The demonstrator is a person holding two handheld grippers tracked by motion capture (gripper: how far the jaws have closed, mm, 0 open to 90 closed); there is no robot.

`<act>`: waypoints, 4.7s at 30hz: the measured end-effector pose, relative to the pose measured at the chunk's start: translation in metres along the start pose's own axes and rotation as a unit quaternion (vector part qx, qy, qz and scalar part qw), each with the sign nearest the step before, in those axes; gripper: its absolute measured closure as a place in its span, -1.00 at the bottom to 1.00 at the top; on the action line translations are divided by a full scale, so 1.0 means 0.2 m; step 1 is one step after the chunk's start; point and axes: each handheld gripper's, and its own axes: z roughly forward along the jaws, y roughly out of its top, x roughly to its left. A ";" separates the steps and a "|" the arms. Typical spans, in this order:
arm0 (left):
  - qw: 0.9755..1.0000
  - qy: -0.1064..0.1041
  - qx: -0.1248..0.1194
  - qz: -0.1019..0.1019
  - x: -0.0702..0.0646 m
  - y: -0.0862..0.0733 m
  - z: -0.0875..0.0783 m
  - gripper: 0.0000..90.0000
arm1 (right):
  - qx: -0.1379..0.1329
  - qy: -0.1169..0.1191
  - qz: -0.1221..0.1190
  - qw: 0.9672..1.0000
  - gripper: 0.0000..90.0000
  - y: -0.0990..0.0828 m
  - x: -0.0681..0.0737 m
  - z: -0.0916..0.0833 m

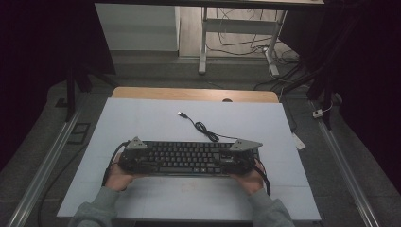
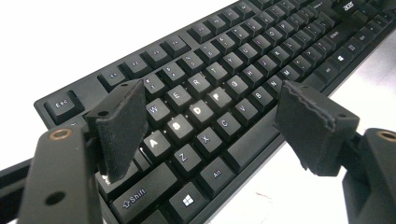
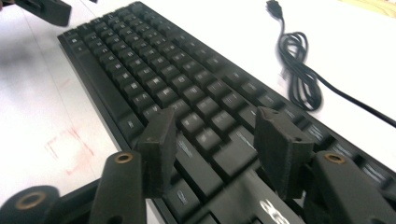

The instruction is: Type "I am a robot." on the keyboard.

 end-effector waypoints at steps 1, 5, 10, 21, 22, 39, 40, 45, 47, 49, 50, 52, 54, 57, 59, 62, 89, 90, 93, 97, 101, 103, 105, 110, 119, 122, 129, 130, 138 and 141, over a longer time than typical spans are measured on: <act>1.000 -0.001 -0.001 -0.003 0.00 0.00 0.00 -0.45 | 0.001 -0.002 0.000 1.000 0.06 -0.01 -0.01 -0.01; 1.000 -0.002 0.002 -0.014 0.01 0.00 0.00 -0.47 | 0.003 -0.010 0.003 1.000 0.01 -0.05 -0.03 -0.06; 1.000 -0.001 0.007 -0.018 0.01 0.00 0.00 -0.50 | 0.001 -0.014 0.009 1.000 0.01 -0.08 -0.04 -0.10; 1.000 0.008 0.004 -0.015 0.01 0.00 0.00 -0.54 | 0.004 -0.019 0.003 1.000 0.01 -0.10 -0.06 -0.10; 1.000 0.009 0.003 -0.015 0.01 0.00 0.00 -0.54 | 0.004 -0.020 0.003 1.000 0.01 -0.10 -0.06 -0.10; 1.000 -0.003 0.000 0.014 -0.04 0.02 -0.02 -0.42 | 0.011 -0.016 0.001 1.000 0.03 -0.10 -0.05 -0.08; 1.000 -0.004 0.000 0.015 -0.04 0.02 -0.02 -0.41 | 0.011 -0.017 0.001 1.000 0.03 -0.10 -0.06 -0.08; 1.000 -0.011 -0.001 0.026 -0.06 0.03 -0.03 -0.33 | 0.012 -0.020 0.002 1.000 0.03 -0.10 -0.06 -0.08; 1.000 -0.012 0.000 0.029 -0.07 0.03 -0.03 -0.30 | 0.011 -0.020 0.002 1.000 0.03 -0.09 -0.06 -0.09; 0.999 -0.013 0.002 0.034 -0.08 0.03 -0.02 -0.24 | 0.011 -0.020 0.003 1.000 0.03 -0.10 -0.06 -0.09; 0.999 -0.014 0.003 0.036 -0.08 0.03 -0.02 -0.21 | 0.012 -0.020 0.002 1.000 0.03 -0.10 -0.06 -0.09; 0.999 -0.013 0.005 0.038 -0.09 0.03 -0.02 -0.13 | 0.013 -0.021 0.002 1.000 0.03 -0.10 -0.06 -0.08; 0.999 -0.015 0.006 0.042 -0.10 0.03 -0.02 -0.03 | 0.013 -0.022 0.002 1.000 0.03 -0.10 -0.06 -0.08; 0.999 -0.019 0.007 0.049 -0.11 0.03 -0.02 0.22 | 0.014 -0.023 0.002 1.000 0.03 -0.10 -0.06 -0.08; 0.998 -0.022 0.006 0.053 -0.12 0.03 -0.01 0.41 | 0.016 -0.023 0.002 1.000 0.03 -0.10 -0.06 -0.08; 0.998 -0.026 0.009 0.058 -0.14 0.03 0.00 0.65 | 0.015 -0.023 0.002 1.000 0.03 -0.10 -0.06 -0.08; 0.996 -0.027 0.045 0.069 -0.19 0.01 0.16 0.98 | 0.023 -0.022 -0.001 0.999 0.03 -0.10 -0.06 -0.07; 0.996 -0.027 0.045 0.069 -0.20 0.01 0.16 0.98 | 0.023 -0.023 -0.002 0.999 0.03 -0.10 -0.06 -0.07; 0.996 -0.028 0.048 0.072 -0.20 0.01 0.16 0.98 | 0.024 -0.023 0.001 0.999 0.03 -0.10 -0.06 -0.07; 0.996 -0.028 0.053 0.071 -0.20 0.00 0.17 0.98 | 0.024 -0.023 0.001 0.999 0.03 -0.10 -0.06 -0.07; 0.996 -0.027 0.057 0.070 -0.19 0.00 0.18 0.98 | 0.025 -0.023 0.000 0.999 0.03 -0.10 -0.06 -0.07; 0.996 -0.026 0.058 0.070 -0.19 0.00 0.19 0.98 | 0.026 -0.023 0.000 0.999 0.03 -0.10 -0.06 -0.07; 0.996 -0.025 0.057 0.069 -0.19 0.00 0.19 0.98 | 0.026 -0.023 -0.001 0.999 0.03 -0.10 -0.06 -0.07; 0.996 -0.027 0.056 0.068 -0.19 -0.01 0.19 0.98 | 0.026 -0.023 -0.001 0.999 0.03 -0.10 -0.06 -0.07; 0.996 -0.018 0.049 0.071 -0.19 -0.01 0.18 0.98 | 0.025 -0.025 -0.002 0.999 0.03 -0.10 -0.06 -0.07; 0.997 -0.017 0.023 0.066 -0.18 0.01 0.14 0.98 | 0.024 -0.024 -0.001 0.999 0.03 -0.10 -0.06 -0.07; 0.999 -0.027 -0.011 0.042 -0.14 0.01 0.07 0.60 | 0.023 -0.024 -0.002 0.999 0.03 -0.10 -0.06 -0.07; 0.999 -0.027 -0.013 0.036 -0.13 0.01 0.07 0.48 | 0.023 -0.023 -0.001 0.999 0.03 -0.10 -0.06 -0.07; 0.999 -0.031 -0.019 0.009 -0.09 0.01 0.03 -0.14 | 0.011 -0.023 0.009 1.000 0.02 -0.10 -0.08 -0.11; 0.999 -0.035 -0.018 0.001 -0.08 0.01 0.02 -0.24 | 0.003 -0.023 0.016 1.000 0.02 -0.10 -0.09 -0.12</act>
